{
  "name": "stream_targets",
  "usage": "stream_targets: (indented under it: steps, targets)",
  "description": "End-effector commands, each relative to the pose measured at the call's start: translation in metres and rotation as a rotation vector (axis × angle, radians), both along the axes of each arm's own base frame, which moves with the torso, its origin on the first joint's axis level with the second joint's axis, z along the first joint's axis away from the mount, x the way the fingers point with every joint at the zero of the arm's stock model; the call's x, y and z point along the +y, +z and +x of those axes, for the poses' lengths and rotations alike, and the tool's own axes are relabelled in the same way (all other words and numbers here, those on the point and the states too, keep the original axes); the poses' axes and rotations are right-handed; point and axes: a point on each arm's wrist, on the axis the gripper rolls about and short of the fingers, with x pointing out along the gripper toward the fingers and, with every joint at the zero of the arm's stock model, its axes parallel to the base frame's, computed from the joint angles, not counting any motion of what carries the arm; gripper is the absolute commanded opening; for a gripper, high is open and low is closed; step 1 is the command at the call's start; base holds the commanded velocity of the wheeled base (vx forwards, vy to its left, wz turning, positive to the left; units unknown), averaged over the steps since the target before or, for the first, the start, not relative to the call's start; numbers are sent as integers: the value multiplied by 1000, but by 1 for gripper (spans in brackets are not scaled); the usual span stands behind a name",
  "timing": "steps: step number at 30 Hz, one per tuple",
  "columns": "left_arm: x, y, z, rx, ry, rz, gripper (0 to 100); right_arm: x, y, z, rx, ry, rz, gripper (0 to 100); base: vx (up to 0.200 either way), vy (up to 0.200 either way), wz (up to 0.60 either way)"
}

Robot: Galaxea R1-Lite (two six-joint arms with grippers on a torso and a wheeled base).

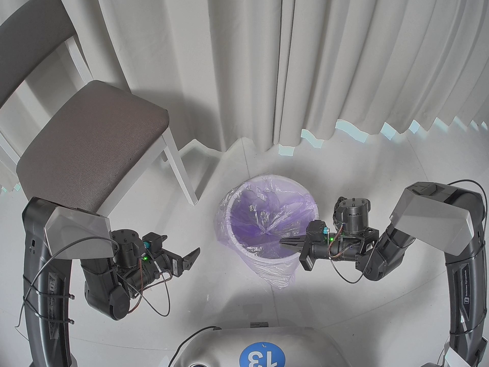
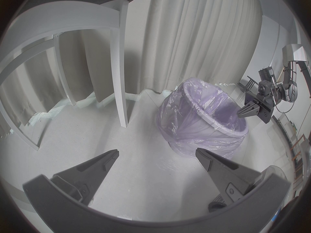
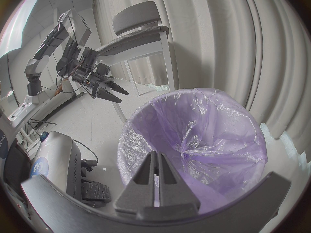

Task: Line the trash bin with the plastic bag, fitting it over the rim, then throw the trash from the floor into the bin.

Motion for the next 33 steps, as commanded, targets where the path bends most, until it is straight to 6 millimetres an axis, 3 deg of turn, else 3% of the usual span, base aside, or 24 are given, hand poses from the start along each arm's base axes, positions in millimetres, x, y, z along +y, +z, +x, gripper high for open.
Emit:
stream_targets:
  steps: [1, 12, 19, 20, 26, 33]
  targets:
    - [0, 2, 1, -19, 2, -5, 100, 3, 11, -9, -8, 21, 5, 0, 0, 0, 0]
    - [-2, 3, -1, -18, -4, -4, 100, 11, 4, -35, 48, 73, -17, 0, 0, 0, 0]
    - [-2, 3, -1, -18, -4, -4, 100, 8, 15, -22, -3, 53, 8, 0, 0, 0, 0]
    - [-2, 3, -1, -18, -4, -4, 100, 8, 15, -22, -3, 53, 8, 100, 0, 0, 0]
    - [-4, -2, -1, -8, -11, -1, 100, 1, 17, -16, 6, 27, 17, 100, 0, 0, 0]
    - [-4, -3, -1, -5, -11, 0, 100, 4, -4, -2, 19, 19, 12, 100, 0, 0, 0]
